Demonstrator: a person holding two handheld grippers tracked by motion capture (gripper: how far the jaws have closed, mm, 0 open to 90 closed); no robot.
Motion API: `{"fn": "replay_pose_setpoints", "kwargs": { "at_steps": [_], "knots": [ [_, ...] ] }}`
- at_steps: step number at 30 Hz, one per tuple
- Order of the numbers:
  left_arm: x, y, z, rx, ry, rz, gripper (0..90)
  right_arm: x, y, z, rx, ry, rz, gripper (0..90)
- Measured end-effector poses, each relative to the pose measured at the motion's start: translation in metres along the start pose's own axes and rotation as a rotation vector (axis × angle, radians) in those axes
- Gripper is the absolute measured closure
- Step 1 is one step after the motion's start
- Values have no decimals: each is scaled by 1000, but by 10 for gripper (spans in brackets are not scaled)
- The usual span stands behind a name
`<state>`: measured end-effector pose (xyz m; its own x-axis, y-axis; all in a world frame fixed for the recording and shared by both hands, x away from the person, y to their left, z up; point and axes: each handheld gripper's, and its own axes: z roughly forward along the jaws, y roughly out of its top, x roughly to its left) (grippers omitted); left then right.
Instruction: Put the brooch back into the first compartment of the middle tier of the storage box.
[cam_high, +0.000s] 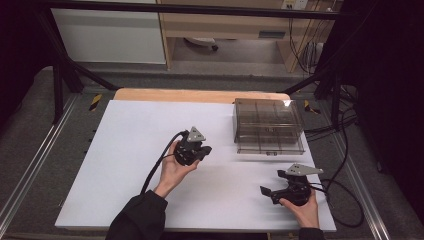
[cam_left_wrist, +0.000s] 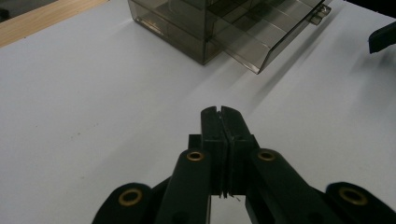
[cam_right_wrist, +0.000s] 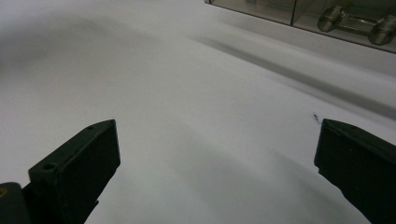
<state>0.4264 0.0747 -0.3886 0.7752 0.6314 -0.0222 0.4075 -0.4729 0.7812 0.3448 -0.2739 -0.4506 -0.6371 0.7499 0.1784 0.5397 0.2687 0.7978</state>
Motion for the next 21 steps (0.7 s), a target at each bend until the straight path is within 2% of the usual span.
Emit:
{"fn": "replay_pose_setpoints", "kwargs": {
  "at_steps": [21],
  "knots": [
    [-18, 24, 12, -5, -25, 35, 882, 0, 0, 0, 1, 0, 0, 6]
  ]
}}
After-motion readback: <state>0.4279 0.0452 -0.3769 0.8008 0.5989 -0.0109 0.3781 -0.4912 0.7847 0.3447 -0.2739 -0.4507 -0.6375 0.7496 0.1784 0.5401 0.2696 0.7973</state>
